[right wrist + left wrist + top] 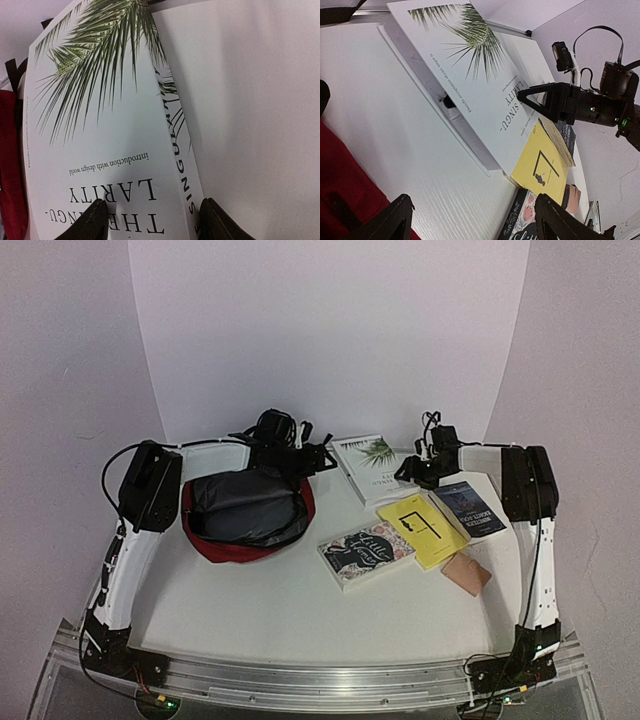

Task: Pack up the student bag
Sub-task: Pick up the book from the center of the board.

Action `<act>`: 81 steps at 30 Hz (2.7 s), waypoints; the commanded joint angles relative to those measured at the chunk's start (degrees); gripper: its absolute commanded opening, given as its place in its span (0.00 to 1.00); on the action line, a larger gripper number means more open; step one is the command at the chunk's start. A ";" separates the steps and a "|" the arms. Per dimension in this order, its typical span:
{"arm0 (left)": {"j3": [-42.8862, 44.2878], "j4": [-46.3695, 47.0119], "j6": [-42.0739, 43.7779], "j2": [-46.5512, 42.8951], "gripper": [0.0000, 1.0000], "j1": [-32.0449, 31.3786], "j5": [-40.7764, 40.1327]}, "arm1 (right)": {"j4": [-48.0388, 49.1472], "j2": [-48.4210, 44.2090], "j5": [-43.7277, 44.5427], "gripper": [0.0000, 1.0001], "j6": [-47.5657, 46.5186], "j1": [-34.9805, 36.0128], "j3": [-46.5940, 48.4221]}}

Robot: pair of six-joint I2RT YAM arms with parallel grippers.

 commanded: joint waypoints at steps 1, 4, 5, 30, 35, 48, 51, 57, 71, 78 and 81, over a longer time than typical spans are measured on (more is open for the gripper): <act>5.05 -0.85 -0.89 2.60 0.83 -0.60 -0.03 | -4.36 -2.63 -2.38 0.59 1.10 3.31 -4.73; 6.77 -1.32 -1.83 4.29 0.81 -0.93 -0.19 | -4.17 -3.47 -3.73 0.58 3.10 3.81 -6.95; 7.31 -1.58 -2.11 4.90 0.81 -1.05 -0.35 | -4.11 -3.67 -4.04 0.57 3.75 4.00 -7.48; 12.01 3.40 -7.40 11.24 0.30 -2.73 6.22 | -3.38 -7.96 -9.01 0.54 6.92 6.15 -12.00; 10.50 5.67 -7.94 9.39 0.09 -2.78 6.53 | -3.38 -9.37 -9.80 0.53 6.47 6.18 -11.89; 3.69 8.65 -6.58 -0.72 0.00 -2.83 8.63 | -3.45 -18.57 -17.32 0.91 4.19 0.96 -13.18; 2.27 7.82 -5.48 -4.31 0.00 -2.86 10.22 | -3.48 -20.82 -19.47 0.98 2.13 -0.78 -13.46; -0.32 6.59 -4.45 -9.27 0.00 -2.85 14.90 | -3.91 -21.54 -25.87 0.98 -0.49 -2.09 -12.27; -9.45 10.80 -7.15 -16.93 0.00 -2.80 21.68 | -3.36 -21.69 -43.58 0.98 -1.10 -2.08 -15.41; -13.96 18.43 -11.68 -18.85 0.00 -2.77 26.24 | -2.90 -22.95 -49.44 0.91 -0.10 -1.77 -16.90; -15.68 21.31 -13.51 -19.38 0.00 -2.77 27.99 | -2.78 -23.86 -51.20 0.84 0.41 -1.49 -17.55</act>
